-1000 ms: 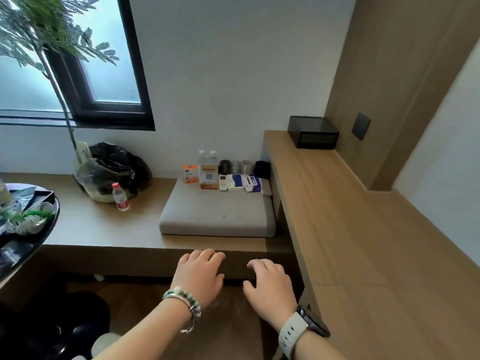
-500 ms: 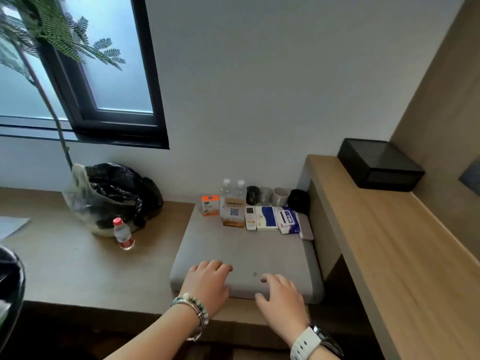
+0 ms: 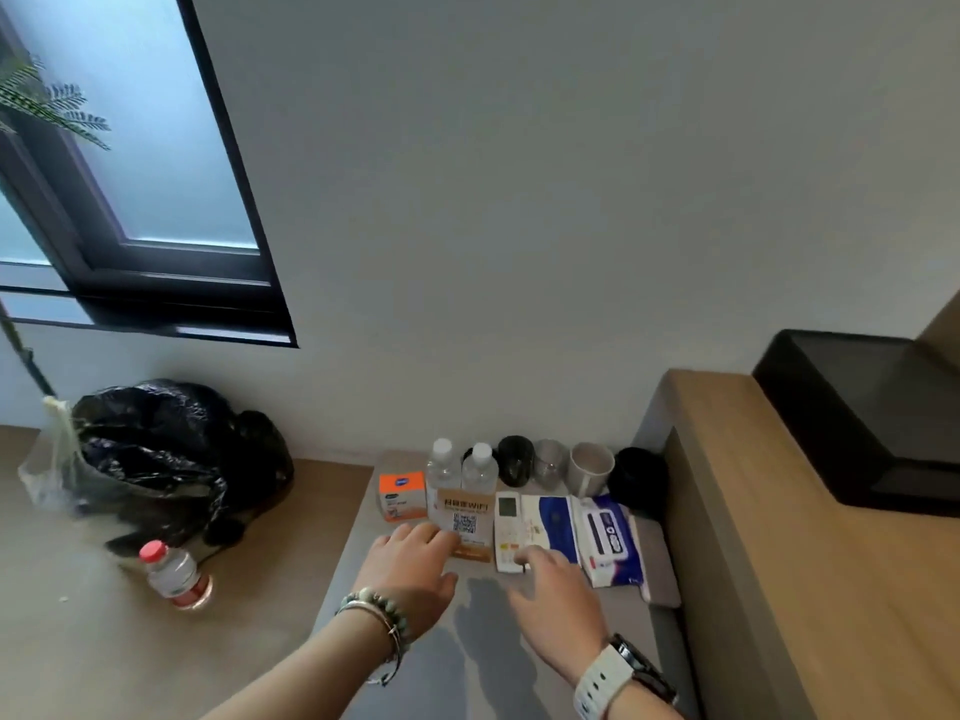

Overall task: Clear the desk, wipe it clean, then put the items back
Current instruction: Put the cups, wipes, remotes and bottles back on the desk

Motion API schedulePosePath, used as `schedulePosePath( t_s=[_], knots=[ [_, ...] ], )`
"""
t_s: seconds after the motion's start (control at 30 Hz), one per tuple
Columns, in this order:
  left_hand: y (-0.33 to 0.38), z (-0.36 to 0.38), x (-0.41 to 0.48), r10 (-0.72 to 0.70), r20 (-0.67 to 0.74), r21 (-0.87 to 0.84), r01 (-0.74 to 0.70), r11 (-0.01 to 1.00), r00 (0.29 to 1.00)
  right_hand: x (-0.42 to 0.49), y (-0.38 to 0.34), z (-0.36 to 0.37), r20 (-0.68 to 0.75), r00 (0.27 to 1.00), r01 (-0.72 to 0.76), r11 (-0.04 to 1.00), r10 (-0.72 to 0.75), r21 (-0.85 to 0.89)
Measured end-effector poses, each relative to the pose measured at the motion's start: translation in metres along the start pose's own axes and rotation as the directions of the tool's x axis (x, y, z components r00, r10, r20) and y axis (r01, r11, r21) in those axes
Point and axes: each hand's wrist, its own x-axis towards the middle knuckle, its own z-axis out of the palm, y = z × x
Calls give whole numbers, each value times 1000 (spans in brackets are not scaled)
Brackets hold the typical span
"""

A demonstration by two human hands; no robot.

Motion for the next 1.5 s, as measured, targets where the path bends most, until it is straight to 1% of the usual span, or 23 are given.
schedulePosePath(
  t_s=[0.1, 0.2, 0.43, 0.53, 0.6, 0.7, 0.77, 0.83, 0.9, 0.97, 1.0, 1.07, 1.13, 1.17, 1.2, 1.23, 1.27, 1.33, 1.4, 1.47, 1.5],
  knots=[
    [-2, 3, 46, 4, -2, -18, -4, 1000, 1000, 41, 6, -6, 33, 999, -25, 999, 24, 23],
    [2, 13, 88, 18, 43, -82, -15, 997, 999, 73, 19, -10, 58, 994, -100, 994, 97, 50],
    [14, 30, 181, 141, 147, -211, -108, 971, 979, 136, 53, -14, 66, 954, -300, 944, 293, 139],
    [27, 43, 212, 119, 197, -328, -49, 943, 973, 159, 71, -17, 63, 932, -363, 912, 358, 189],
    [35, 55, 231, 100, 239, -371, -4, 929, 966, 173, 86, -19, 63, 919, -394, 891, 390, 226],
    [49, 78, 262, 33, 307, -435, 110, 894, 951, 200, 116, -27, 77, 883, -462, 830, 462, 313],
    [61, 101, 284, -22, 373, -488, 216, 845, 927, 217, 141, -33, 84, 851, -506, 766, 519, 396],
    [72, 127, 307, -71, 430, -528, 314, 789, 900, 235, 169, -32, 78, 798, -551, 670, 598, 496],
    [83, 151, 325, -137, 456, -550, 399, 734, 879, 252, 193, -26, 68, 746, -564, 574, 662, 594],
    [93, 177, 339, -152, 488, -577, 449, 683, 859, 270, 210, -15, 58, 697, -562, 494, 715, 663],
    [96, 189, 345, -152, 506, -604, 474, 641, 849, 280, 219, -7, 52, 686, -546, 466, 726, 696],
    [100, 211, 358, -168, 556, -662, 556, 503, 814, 299, 234, 8, 48, 643, -518, 388, 764, 762],
    [103, 225, 369, -160, 608, -710, 623, 328, 778, 315, 246, 16, 50, 558, -517, 300, 828, 802],
    [104, 230, 373, -160, 610, -713, 626, 314, 776, 320, 251, 16, 39, 516, -518, 276, 856, 810],
    [105, 234, 376, -162, 607, -713, 623, 322, 778, 324, 258, 18, 23, 487, -514, 265, 873, 816],
    [105, 239, 378, -164, 603, -719, 621, 313, 781, 326, 261, 20, 10, 474, -513, 267, 880, 816],
    [105, 244, 379, -151, 596, -737, 612, 286, 789, 328, 263, 21, -16, 483, -503, 292, 876, 813],
    [106, 250, 380, -132, 573, -758, 584, 292, 809, 327, 266, 28, -36, 515, -488, 327, 857, 810],
    [106, 252, 377, -128, 532, -773, 542, 330, 837, 323, 265, 35, -16, 579, -448, 334, 815, 829],
    [107, 251, 374, -153, 480, -773, 499, 392, 864, 316, 262, 37, 15, 642, -374, 296, 767, 879],
    [107, 247, 373, -162, 445, -777, 470, 419, 881, 312, 261, 36, 10, 660, -341, 288, 751, 895]
  ],
)
